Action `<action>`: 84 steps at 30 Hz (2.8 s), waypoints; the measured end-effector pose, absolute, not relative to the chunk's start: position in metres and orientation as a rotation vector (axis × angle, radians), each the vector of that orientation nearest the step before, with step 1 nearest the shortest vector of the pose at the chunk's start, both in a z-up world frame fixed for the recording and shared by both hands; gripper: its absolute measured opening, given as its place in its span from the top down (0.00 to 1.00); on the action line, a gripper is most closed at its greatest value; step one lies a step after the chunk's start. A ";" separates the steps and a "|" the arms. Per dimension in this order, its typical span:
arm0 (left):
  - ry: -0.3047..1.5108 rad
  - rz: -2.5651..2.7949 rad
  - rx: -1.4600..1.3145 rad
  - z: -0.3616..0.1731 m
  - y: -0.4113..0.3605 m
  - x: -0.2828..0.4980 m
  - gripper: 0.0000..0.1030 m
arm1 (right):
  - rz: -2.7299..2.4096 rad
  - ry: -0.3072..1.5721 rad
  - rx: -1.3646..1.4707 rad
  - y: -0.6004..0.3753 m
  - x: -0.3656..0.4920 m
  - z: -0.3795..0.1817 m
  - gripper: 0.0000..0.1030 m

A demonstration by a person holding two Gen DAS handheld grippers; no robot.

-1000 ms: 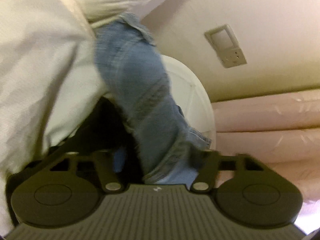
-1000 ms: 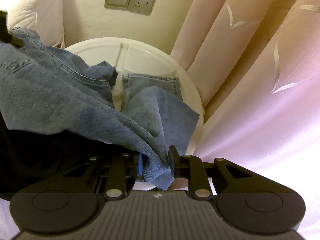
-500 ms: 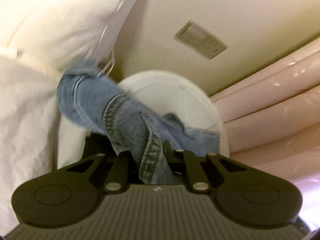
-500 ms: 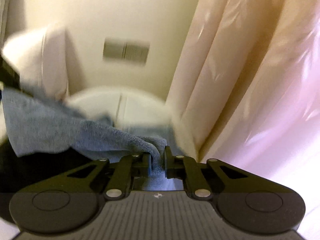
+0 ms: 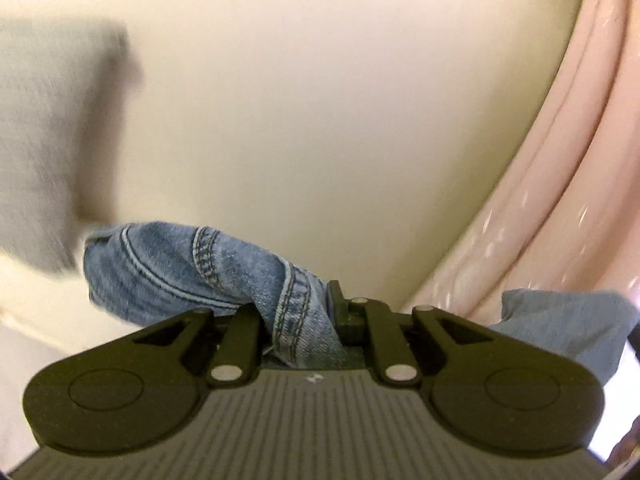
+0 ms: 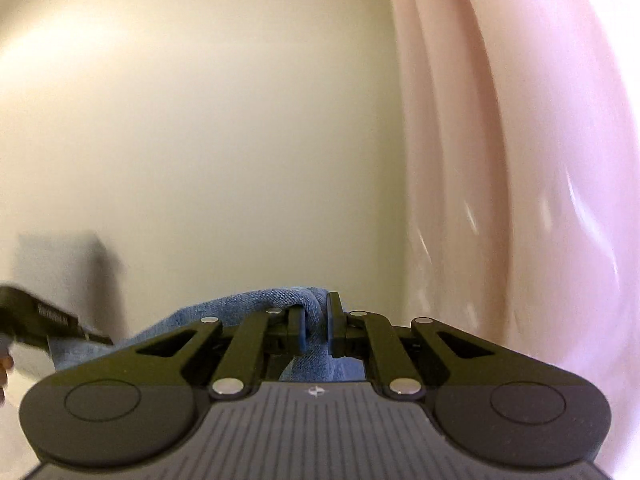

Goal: Fold clothes

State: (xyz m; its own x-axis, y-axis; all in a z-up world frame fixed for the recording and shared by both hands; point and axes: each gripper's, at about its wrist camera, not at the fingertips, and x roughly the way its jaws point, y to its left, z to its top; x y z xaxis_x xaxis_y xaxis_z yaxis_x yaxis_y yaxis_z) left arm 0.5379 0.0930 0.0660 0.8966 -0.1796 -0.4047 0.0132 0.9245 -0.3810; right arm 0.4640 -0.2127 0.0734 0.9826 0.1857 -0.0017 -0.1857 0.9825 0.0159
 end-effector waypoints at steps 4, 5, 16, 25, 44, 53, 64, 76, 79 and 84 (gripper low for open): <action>0.282 0.013 -0.354 0.137 0.110 0.475 0.90 | 0.351 -0.162 0.053 -0.199 0.449 0.136 0.95; 0.243 0.037 -0.346 0.152 0.115 0.455 0.89 | 0.396 -0.210 0.062 -0.193 0.439 0.149 0.95; -0.107 0.489 -0.271 0.253 0.178 0.167 0.89 | 0.922 -0.512 0.146 -0.082 0.315 0.239 0.96; -0.094 0.924 -0.275 0.245 0.223 -0.117 0.89 | 1.430 -0.266 0.271 0.032 0.158 0.212 0.95; 0.530 0.901 -0.238 0.158 0.287 -0.214 0.76 | 1.960 0.685 -0.124 0.114 -0.160 0.077 0.42; 0.622 0.914 -0.868 -0.082 0.217 -0.282 0.63 | 1.512 1.083 -0.277 0.092 -0.062 -0.019 0.37; 0.638 1.341 -1.341 -0.223 0.072 -0.411 0.58 | 1.500 1.124 -0.730 0.079 -0.025 -0.173 0.37; 0.005 1.564 -1.808 -0.274 0.021 -0.451 0.37 | 1.578 1.064 -0.973 0.149 -0.079 -0.262 0.37; -0.123 1.629 -1.848 -0.284 0.022 -0.467 0.36 | 1.566 1.057 -0.988 0.162 -0.082 -0.269 0.36; -0.155 1.697 -1.885 -0.309 0.048 -0.498 0.31 | 1.538 1.016 -0.979 0.188 -0.083 -0.278 0.33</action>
State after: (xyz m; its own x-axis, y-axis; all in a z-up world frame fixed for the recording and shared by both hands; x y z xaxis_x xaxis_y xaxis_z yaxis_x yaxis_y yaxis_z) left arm -0.4975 0.0482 -0.3092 0.1792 0.4600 -0.8697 -0.2949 -0.8182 -0.4935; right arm -0.0828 0.1876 -0.2780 -0.1649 0.2998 -0.9396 -0.9819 -0.1397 0.1278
